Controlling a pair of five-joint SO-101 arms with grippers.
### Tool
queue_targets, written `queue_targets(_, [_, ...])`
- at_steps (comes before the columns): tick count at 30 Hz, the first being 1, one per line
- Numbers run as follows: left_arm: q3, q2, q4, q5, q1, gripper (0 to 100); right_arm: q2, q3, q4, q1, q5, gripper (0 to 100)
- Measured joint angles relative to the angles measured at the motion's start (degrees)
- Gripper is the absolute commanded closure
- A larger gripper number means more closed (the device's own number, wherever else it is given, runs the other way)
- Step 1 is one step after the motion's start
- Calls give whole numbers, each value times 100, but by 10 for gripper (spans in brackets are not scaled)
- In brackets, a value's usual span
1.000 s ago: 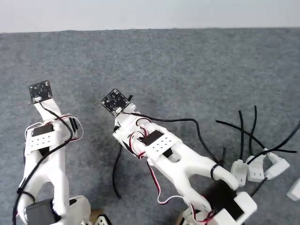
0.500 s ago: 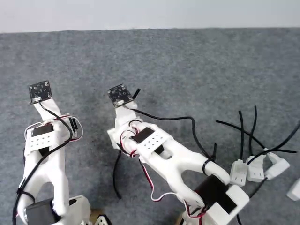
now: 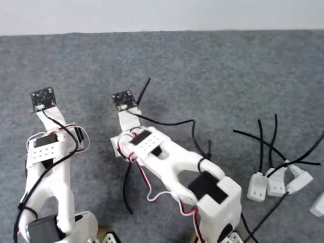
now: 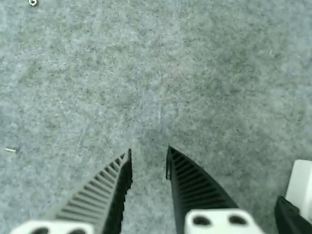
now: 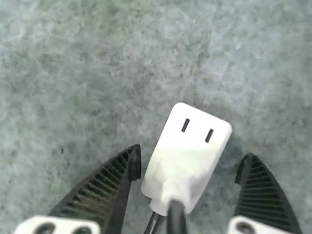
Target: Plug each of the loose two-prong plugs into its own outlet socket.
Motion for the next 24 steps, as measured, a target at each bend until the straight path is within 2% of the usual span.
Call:
queue_targets(3, [0, 0, 0, 0, 0, 889, 281, -501, 466, 97, 9, 991])
queue_targets(6, [0, 0, 0, 0, 0, 889, 440, -897, 958, 273, 0, 964])
queue_targets(8, [0, 0, 0, 0, 0, 889, 466, -1081, 1275, 343, 0, 994])
queue_targets(13, [0, 0, 0, 0, 0, 892, 185, -1266, 2277, 457, 141, 990])
queue_targets(18, [0, 0, 0, 0, 0, 893, -949, -958, 3112, 721, 791, 990])
queue_targets(24, [0, 0, 0, -290, 0, 920, -2690, 273, 3358, 1468, 888, 990])
